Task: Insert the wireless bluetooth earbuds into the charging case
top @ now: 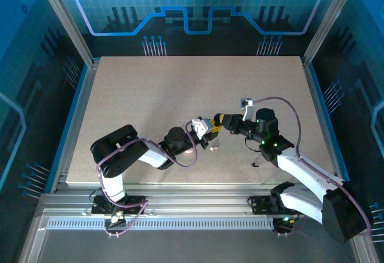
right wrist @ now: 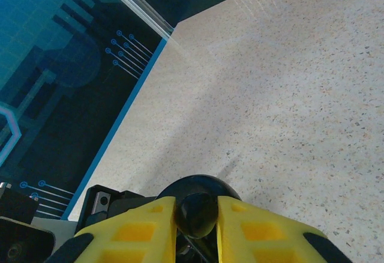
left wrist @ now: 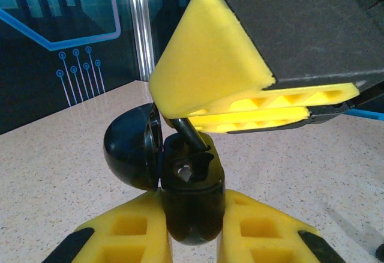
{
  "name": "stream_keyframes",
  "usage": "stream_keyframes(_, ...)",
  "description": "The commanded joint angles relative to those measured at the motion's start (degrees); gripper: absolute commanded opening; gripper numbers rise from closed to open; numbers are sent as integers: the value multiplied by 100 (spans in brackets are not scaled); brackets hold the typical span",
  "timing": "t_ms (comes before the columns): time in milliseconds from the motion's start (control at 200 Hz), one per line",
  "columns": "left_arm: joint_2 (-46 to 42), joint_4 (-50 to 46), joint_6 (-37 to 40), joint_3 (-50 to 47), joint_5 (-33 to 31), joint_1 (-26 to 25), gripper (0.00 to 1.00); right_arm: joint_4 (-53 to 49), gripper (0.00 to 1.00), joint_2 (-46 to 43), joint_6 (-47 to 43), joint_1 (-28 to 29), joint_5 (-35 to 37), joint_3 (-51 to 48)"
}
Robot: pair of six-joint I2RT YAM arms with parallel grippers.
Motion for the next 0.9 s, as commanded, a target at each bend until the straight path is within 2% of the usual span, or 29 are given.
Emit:
stream_keyframes(0, -113, 243, -11, 137, -83, -36, 7, 259, 23, -23, 58, 88, 77, 183)
stream_keyframes(660, -16, 245, -431, 320, -167, -27, 8, 630, 22, -129, 23, 123, 274, 220)
stream_keyframes(895, 9, 246, -993, 401, -268, -10, 8, 921, 22, -253, -82, 175, 444, 36)
